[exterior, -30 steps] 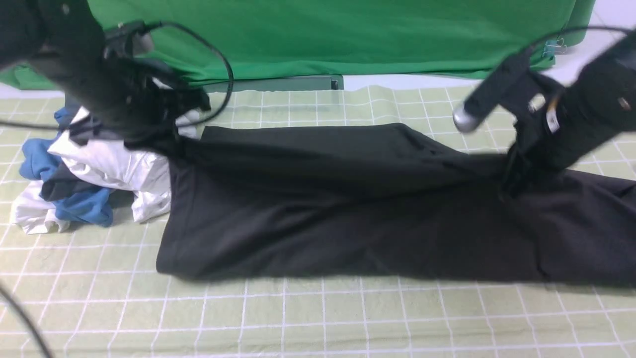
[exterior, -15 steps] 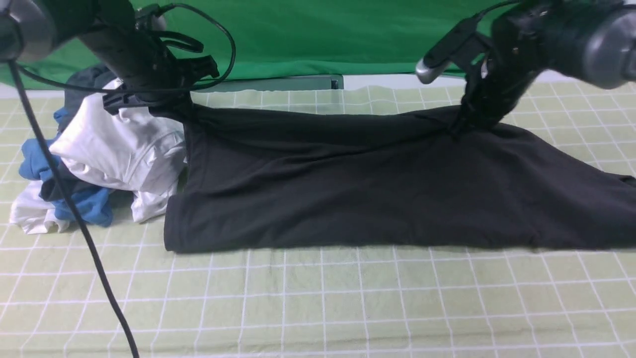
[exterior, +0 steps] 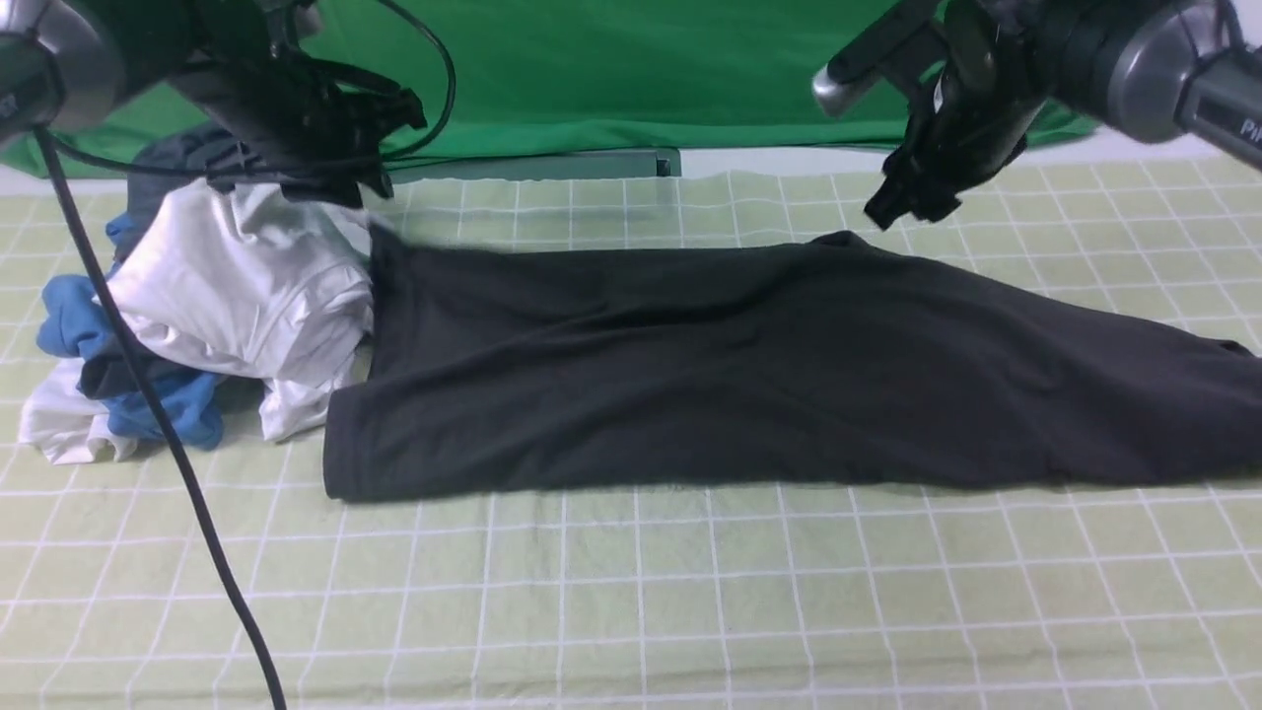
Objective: Fold a long-sleeved shirt over a green coffee tablecloth.
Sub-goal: 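Fold the black garment in half by bringing its near edge over to the far edge, then pull the folded dark garment lengthwise by its ends to straighten it flat on the table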
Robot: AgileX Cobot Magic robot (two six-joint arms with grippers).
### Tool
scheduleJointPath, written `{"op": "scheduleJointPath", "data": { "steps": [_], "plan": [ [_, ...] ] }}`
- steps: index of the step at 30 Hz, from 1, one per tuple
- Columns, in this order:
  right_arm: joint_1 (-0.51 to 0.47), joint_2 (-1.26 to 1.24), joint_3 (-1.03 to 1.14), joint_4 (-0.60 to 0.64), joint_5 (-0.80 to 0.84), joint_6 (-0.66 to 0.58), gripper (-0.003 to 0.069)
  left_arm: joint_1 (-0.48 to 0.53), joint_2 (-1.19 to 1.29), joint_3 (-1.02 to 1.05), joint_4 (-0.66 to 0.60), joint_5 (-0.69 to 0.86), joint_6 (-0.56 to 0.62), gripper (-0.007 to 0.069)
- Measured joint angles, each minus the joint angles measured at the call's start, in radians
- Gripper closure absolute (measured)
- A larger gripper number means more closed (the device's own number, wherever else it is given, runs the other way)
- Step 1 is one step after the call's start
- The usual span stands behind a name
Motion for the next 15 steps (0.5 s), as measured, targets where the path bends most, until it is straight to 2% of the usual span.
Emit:
{"op": "scheduleJointPath", "data": {
  "steps": [1,3,4,5,6,7,9,10,12,14,15],
  "plan": [
    [0.000,-0.006,-0.034,-0.002,0.066,0.000,0.0357,0.001,0.000,-0.023,0.008,0.000,0.000,0.0337],
    [0.000,-0.014,-0.055,-0.002,0.114,-0.004,0.0386,0.001,0.000,-0.047,0.010,0.009,0.001,0.0314],
    [0.000,-0.038,-0.073,-0.002,0.175,-0.012,0.0472,0.001,0.000,-0.087,0.008,0.054,0.005,0.0288],
    [0.000,-0.051,-0.076,-0.003,0.198,-0.019,0.0514,0.001,0.000,-0.109,0.002,0.090,0.011,0.0287],
    [0.000,-0.055,-0.076,-0.003,0.203,-0.019,0.0525,0.001,0.000,-0.109,0.002,0.097,0.014,0.0288],
    [-0.006,-0.093,-0.078,-0.001,0.245,-0.030,0.0608,0.001,0.000,-0.142,-0.026,0.166,0.061,0.0322],
    [-0.021,-0.123,-0.081,0.022,0.286,-0.043,0.0647,-0.005,-0.001,-0.155,-0.054,0.238,0.131,0.0412],
    [-0.023,-0.126,-0.082,0.026,0.293,-0.047,0.0649,-0.006,-0.001,-0.155,-0.056,0.245,0.146,0.0424],
    [-0.065,-0.151,-0.076,0.098,0.313,-0.060,0.0662,-0.023,-0.001,-0.156,-0.063,0.325,0.223,0.0553],
    [-0.096,-0.166,-0.058,0.151,0.317,-0.072,0.0664,-0.036,-0.001,-0.153,-0.063,0.356,0.249,0.0585],
    [-0.149,-0.183,-0.023,0.235,0.321,-0.087,0.0667,-0.057,-0.002,-0.143,-0.063,0.385,0.272,0.0606]
  ]
}}
